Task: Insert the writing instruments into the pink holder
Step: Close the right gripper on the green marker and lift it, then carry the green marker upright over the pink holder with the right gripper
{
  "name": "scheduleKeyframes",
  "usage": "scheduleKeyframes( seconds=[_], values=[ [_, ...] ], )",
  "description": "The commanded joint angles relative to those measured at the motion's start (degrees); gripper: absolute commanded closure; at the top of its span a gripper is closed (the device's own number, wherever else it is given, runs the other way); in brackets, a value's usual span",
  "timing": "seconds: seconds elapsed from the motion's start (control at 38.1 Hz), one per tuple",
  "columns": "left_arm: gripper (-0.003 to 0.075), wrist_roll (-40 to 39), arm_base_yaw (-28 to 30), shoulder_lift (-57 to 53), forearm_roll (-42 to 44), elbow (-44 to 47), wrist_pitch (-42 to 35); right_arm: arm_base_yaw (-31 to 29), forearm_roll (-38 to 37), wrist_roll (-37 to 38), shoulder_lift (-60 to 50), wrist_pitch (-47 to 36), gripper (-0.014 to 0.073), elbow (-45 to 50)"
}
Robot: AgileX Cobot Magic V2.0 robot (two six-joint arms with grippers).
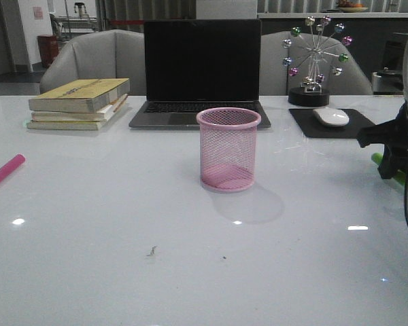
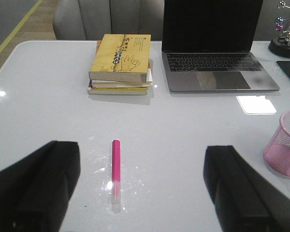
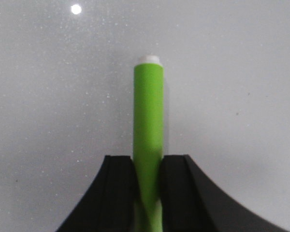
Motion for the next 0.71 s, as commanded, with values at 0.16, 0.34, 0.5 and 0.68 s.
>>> scheduleKeyframes(
  seconds=[0.16, 0.34, 0.5, 0.68],
  values=[
    [0.0137, -0.2, 0.2, -0.2, -0.7, -1.9, -4.5, -0.2, -1.1, -0.3, -0.2, 7.1, 0.0482, -0.1],
    [0.0137, -0.2, 0.2, -0.2, -0.7, -1.9, -4.5, 2.6, -1.1, -4.0, -9.2, -0.2, 0.0482, -0.1],
    [0.0137, -0.2, 0.2, -0.2, -0.7, -1.9, -4.5, 6.5, -1.1, -3.9, -18.3, -6.9, 0.0482, -0.1],
    [0.0137, -0.2, 0.2, -0.2, -0.7, -1.9, -4.5, 12.5, 1.3, -3.7, -25.1, -19.1, 0.0482, -0.1]
  ],
)
